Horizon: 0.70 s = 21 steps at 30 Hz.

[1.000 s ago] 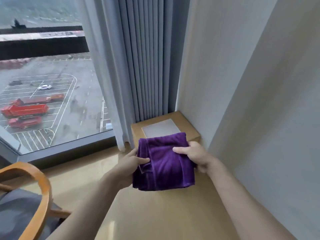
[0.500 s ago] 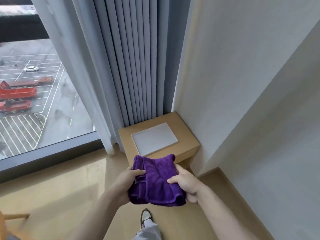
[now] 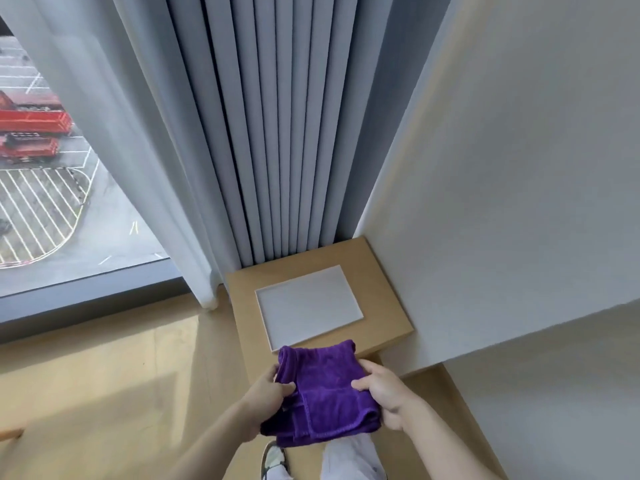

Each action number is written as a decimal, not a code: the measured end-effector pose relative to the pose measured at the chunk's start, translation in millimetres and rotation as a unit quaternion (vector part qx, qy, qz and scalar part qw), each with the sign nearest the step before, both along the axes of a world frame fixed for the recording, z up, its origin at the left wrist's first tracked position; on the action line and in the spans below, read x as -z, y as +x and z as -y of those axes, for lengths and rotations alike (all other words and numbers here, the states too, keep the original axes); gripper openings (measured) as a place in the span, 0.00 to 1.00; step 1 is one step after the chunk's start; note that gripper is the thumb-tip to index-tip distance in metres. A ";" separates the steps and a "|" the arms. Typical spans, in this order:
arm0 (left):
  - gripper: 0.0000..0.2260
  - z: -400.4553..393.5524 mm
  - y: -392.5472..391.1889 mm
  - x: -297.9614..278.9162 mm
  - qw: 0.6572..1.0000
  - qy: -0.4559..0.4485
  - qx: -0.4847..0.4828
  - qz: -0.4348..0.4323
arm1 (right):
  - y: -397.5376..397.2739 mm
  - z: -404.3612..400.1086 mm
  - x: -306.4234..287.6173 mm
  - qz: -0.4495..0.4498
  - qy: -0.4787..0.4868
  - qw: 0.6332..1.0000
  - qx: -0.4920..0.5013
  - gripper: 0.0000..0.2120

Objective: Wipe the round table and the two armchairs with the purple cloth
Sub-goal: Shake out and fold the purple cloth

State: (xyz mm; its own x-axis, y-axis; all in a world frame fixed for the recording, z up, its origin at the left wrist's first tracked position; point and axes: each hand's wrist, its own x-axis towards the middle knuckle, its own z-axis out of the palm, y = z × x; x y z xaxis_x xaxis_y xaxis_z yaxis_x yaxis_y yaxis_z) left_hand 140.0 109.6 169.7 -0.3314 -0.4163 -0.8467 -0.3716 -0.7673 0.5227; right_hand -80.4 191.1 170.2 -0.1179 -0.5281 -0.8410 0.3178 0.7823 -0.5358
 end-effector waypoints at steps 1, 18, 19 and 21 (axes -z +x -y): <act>0.13 5.9 -6.7 3.7 1.000 -0.003 -0.014 0.008 | -8.0 12.8 5.1 -0.007 0.007 1.000 -0.011 0.21; 0.18 161.8 -107.2 97.2 0.978 -0.062 -0.128 0.150 | -100.7 223.1 136.3 -0.066 0.023 0.961 -0.267 0.31; 0.17 161.7 -106.0 102.9 0.977 -0.060 -0.132 0.157 | -104.6 226.0 141.2 -0.083 0.017 0.947 -0.309 0.31; 0.13 155.1 -102.0 111.7 0.974 -0.049 -0.137 0.175 | -112.4 224.1 150.2 -0.125 0.017 0.921 -0.370 0.28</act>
